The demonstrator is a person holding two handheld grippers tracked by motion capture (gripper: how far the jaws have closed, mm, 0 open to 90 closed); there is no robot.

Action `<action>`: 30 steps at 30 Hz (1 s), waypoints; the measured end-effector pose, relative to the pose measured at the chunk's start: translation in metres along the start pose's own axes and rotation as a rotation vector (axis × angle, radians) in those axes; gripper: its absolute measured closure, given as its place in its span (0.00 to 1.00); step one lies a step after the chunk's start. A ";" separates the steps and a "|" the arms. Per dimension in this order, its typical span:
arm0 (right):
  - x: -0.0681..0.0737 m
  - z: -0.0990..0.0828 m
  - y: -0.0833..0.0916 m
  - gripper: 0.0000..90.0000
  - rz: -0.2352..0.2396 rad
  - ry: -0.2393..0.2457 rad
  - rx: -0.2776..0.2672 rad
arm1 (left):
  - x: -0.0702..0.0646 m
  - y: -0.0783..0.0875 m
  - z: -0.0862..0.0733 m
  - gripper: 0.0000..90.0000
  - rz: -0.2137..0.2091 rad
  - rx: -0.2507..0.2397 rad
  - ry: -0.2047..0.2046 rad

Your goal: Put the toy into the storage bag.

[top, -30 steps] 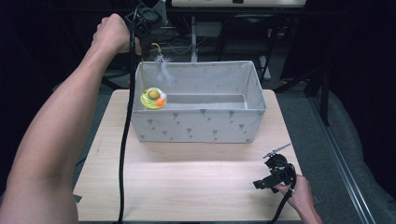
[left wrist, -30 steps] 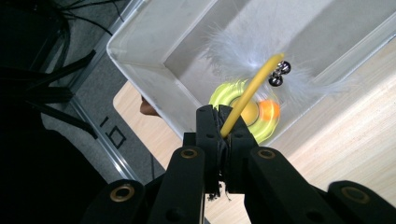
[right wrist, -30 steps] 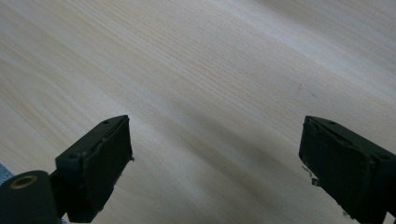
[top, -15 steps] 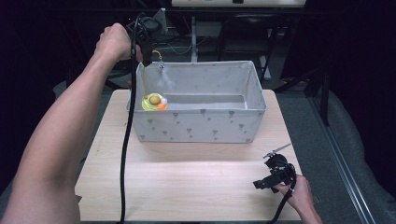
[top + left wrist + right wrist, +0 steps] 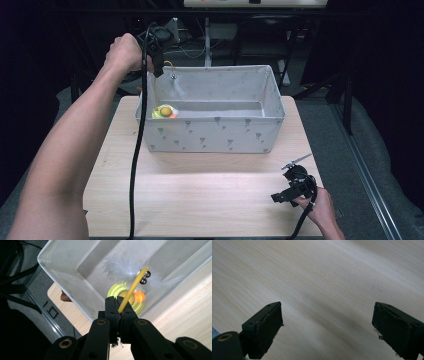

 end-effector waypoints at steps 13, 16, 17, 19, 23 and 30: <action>0.000 0.000 0.000 0.10 -0.001 -0.001 -0.003 | -0.005 -0.016 -0.008 0.97 -0.025 0.018 -0.002; 0.001 0.001 0.000 0.10 0.004 -0.005 -0.007 | -0.005 -0.018 -0.010 0.97 -0.033 0.017 0.005; 0.001 0.001 0.000 0.10 0.004 -0.005 -0.007 | -0.005 -0.018 -0.010 0.97 -0.034 0.016 0.008; 0.001 0.001 0.000 0.10 0.004 -0.005 -0.008 | -0.005 -0.018 -0.011 0.97 -0.038 0.018 0.011; 0.001 0.001 0.001 0.10 0.005 -0.005 -0.008 | -0.005 -0.023 -0.016 0.97 -0.035 0.030 0.010; 0.001 0.000 0.001 0.10 -0.001 0.001 -0.001 | -0.006 -0.033 -0.026 0.97 -0.045 0.036 0.020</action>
Point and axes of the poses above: each handheld gripper's, and its own axes: y roughly backward along the jaws, z roughly out of its top, x roughly to its left, the point moved 10 cm from there along -y, roughly forward along the jaws, and after that the axes turned 3 degrees about z, right-handed, at the moved point
